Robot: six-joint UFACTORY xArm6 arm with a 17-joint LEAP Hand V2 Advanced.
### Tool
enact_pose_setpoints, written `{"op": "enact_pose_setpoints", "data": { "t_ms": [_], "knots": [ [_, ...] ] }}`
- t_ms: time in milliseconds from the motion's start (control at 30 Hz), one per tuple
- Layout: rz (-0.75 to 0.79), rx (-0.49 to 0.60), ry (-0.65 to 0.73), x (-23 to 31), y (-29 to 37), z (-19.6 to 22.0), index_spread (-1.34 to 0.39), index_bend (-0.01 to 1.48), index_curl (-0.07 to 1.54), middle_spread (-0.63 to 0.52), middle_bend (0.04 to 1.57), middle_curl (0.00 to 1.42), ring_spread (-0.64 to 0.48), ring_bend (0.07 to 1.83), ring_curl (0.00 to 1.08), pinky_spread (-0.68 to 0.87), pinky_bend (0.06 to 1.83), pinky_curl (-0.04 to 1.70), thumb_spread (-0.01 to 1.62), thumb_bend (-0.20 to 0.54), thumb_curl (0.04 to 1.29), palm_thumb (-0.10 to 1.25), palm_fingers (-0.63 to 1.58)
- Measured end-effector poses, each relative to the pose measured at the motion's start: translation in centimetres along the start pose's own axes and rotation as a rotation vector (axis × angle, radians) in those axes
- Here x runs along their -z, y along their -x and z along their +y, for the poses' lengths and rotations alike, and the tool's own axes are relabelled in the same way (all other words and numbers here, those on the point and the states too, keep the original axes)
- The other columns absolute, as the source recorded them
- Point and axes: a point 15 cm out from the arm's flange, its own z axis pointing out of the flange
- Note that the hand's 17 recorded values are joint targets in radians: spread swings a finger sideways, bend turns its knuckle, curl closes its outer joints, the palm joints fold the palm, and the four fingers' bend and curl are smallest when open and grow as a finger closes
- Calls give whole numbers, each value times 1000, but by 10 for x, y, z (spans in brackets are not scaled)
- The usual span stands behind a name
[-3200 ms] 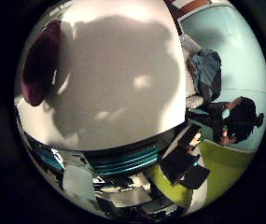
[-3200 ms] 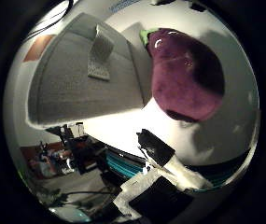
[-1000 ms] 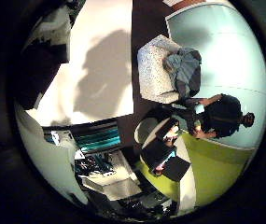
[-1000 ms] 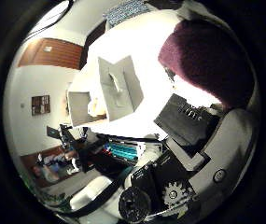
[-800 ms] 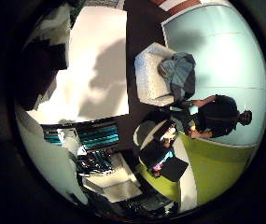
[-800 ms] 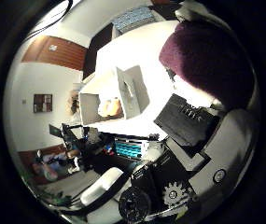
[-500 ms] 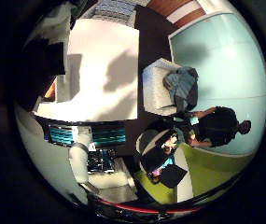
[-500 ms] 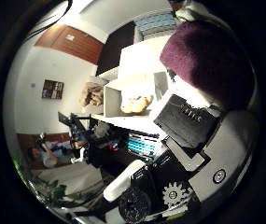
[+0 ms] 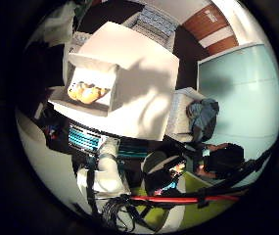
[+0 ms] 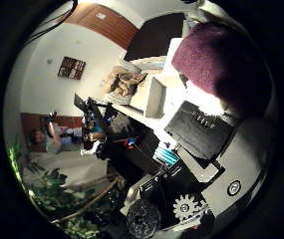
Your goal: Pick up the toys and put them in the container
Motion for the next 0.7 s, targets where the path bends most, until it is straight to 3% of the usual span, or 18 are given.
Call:
{"op": "enact_pose_setpoints", "data": {
  "t_ms": [167,500,700],
  "knots": [
    [-18,66,63,-23,34,-20,-273,1016,927,-181,1232,937,-249,1298,825,-255,1122,1093,544,-23,895,1013,1069],
    [-27,88,39,-59,51,-63,-276,1013,936,-188,1225,951,-254,1293,844,-264,1142,1116,645,-25,877,965,1069],
    [-29,81,22,-70,52,-74,-284,970,930,-203,1172,954,-257,1301,842,-261,1152,1114,901,-20,790,887,1055]
  ]
}}
